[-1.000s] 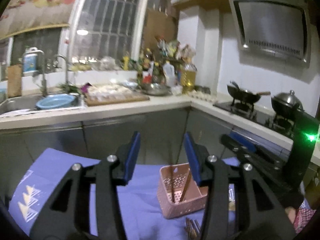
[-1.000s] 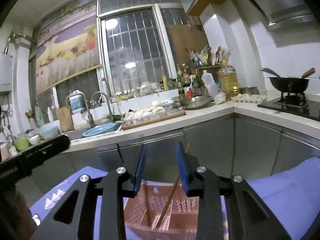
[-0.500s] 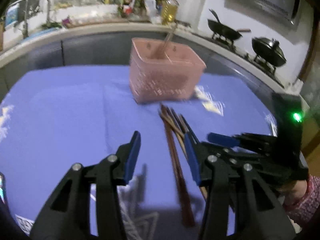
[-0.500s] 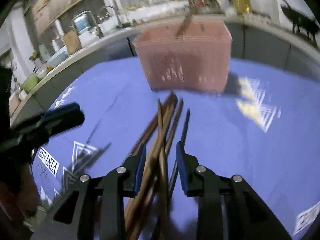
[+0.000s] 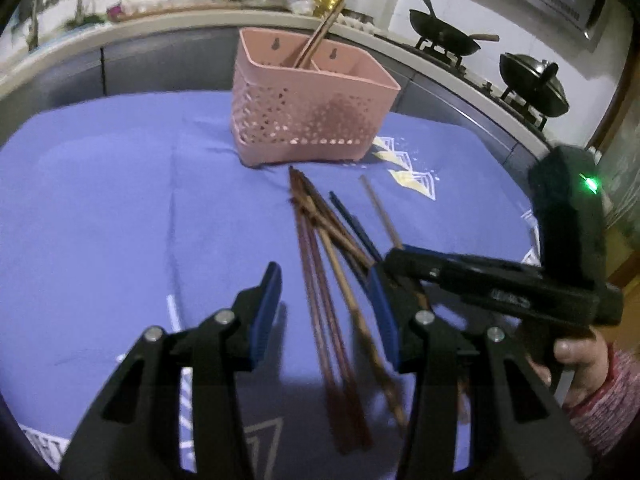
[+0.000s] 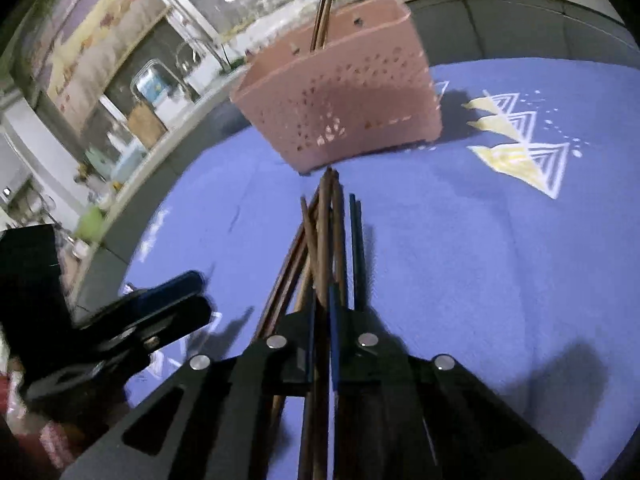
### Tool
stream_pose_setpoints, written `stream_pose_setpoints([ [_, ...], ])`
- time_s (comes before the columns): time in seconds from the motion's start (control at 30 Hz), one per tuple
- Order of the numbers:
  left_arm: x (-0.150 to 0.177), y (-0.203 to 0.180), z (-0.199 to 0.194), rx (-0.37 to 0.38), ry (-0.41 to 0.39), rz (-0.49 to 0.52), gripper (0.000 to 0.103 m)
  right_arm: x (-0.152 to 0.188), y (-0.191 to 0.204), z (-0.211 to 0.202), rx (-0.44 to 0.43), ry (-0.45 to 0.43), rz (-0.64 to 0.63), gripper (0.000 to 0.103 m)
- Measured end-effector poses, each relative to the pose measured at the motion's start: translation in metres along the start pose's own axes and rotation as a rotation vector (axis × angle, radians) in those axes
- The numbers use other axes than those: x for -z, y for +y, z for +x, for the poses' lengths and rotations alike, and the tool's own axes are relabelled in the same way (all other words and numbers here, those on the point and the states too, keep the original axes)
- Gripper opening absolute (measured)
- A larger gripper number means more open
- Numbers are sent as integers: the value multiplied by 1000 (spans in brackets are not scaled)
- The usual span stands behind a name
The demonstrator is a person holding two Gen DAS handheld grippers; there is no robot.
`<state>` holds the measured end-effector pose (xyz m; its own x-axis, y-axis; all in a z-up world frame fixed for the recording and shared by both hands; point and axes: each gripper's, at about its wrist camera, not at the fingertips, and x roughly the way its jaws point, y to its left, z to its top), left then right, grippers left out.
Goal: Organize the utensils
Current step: 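Grasp a chopstick with the right tool while the left tool grasps another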
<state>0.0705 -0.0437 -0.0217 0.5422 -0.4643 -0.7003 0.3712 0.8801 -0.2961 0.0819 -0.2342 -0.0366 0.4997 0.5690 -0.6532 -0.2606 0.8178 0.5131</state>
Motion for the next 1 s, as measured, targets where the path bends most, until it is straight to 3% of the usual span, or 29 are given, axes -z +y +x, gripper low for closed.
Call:
stream_pose_setpoints([
  [0.13,-16,2,17,63,27,-62,43,1,0,-15,-17,-29,-1,6],
  [0.37,-43,-5,56,57,132,-80,43,-2,-27,-24,56,-66,39,7],
  [0.53,-49,-22,71,41,181,-19,27,8,-40,-16,135,-12,20,7],
  [0.63,-46,-25,83,28,223,-13,26,20,-36,-13,63,25,29,7],
  [0.77,-42,-24,86,31,226,-14,26,36,-35,-7,-124,67,135,7],
  [0.83,-42,-23,87,21,224,-8,16,40,-37,-4,-192,83,191,7],
  [0.9,-40,-21,88,18,231,-6,4,42,-39,-1,-217,90,213,7],
  [1.0,-38,-11,86,34,224,-27,0,42,-42,-2,-205,73,217,7],
])
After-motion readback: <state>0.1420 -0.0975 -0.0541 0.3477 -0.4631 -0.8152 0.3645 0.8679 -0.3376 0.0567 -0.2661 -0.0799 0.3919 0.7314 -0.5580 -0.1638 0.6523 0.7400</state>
